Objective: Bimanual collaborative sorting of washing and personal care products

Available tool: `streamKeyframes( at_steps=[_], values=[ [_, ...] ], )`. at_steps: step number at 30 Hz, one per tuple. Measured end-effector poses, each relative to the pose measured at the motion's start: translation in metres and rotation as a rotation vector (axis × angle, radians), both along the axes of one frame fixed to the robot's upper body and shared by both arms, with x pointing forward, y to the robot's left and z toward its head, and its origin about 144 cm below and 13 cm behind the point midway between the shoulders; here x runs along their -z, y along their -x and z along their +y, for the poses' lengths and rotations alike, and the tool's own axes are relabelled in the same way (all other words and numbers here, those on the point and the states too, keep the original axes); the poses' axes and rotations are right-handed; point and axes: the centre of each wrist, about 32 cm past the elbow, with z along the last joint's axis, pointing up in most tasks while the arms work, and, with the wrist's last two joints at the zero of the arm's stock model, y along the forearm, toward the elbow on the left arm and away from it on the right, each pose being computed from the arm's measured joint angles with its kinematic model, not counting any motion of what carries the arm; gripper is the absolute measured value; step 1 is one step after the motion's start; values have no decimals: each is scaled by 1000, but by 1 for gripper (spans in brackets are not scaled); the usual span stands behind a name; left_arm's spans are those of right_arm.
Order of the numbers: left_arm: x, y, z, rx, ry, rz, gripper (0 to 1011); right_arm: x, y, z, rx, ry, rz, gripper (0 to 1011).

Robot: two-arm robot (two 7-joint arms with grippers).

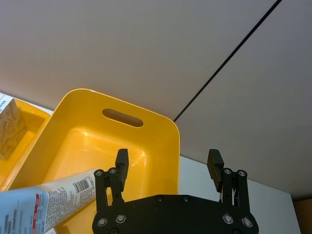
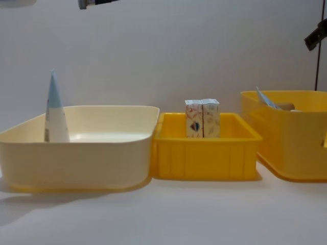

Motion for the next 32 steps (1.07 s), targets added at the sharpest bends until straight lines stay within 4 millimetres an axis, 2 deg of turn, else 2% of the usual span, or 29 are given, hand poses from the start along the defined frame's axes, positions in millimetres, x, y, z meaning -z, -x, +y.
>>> streamKeyframes(
  at_steps=[32],
  values=[
    [0,0,0,0,0,0,1002,0,0,0,2,0,2,1004]
  ],
)
